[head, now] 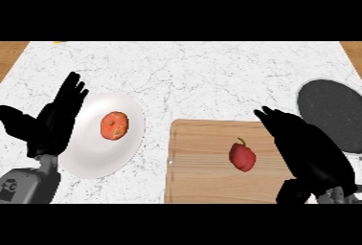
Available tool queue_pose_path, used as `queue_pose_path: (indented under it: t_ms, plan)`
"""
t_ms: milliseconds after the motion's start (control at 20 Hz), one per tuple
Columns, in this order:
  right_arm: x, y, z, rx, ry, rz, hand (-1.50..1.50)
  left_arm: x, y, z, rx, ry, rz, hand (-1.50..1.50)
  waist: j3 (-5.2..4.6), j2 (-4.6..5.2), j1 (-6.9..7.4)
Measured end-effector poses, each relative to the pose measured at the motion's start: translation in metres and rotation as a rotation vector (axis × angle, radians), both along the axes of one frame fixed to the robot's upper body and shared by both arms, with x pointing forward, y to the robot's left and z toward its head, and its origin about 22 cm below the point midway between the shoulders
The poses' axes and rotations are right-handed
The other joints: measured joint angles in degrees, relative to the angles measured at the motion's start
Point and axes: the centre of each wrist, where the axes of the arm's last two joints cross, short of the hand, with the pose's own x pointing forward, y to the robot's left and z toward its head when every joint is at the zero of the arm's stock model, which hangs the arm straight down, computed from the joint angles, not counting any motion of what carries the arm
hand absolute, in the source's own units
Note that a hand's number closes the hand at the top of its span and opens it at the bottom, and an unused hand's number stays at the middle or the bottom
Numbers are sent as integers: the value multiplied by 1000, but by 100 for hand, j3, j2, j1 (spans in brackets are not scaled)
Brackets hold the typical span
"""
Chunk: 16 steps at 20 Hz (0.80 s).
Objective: Pick the bell pepper from the cutting board and place it in the pan
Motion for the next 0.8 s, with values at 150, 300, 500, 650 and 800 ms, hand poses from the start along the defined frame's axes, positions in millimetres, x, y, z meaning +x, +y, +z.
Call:
queue_pose_path:
  t_ms: [150,300,500,650,800]
  plan:
    - [4,12,-7,-13,63,29,-150,2,5,-2,0,3,4,0,2,-7,-53]
    - [7,21,-7,-37,92,58,-150,0,1,-7,2,5,11,0,4,-19,-90]
    - [6,32,-13,-137,104,90,-150,0,0,-8,-1,7,12,0,-1,-36,-115]
    - [9,41,-16,-194,97,98,-150,0,2,-5,0,7,18,0,0,-45,-114]
    - [11,55,-18,-211,87,105,-150,-2,0,-8,-1,10,15,0,3,-46,-119]
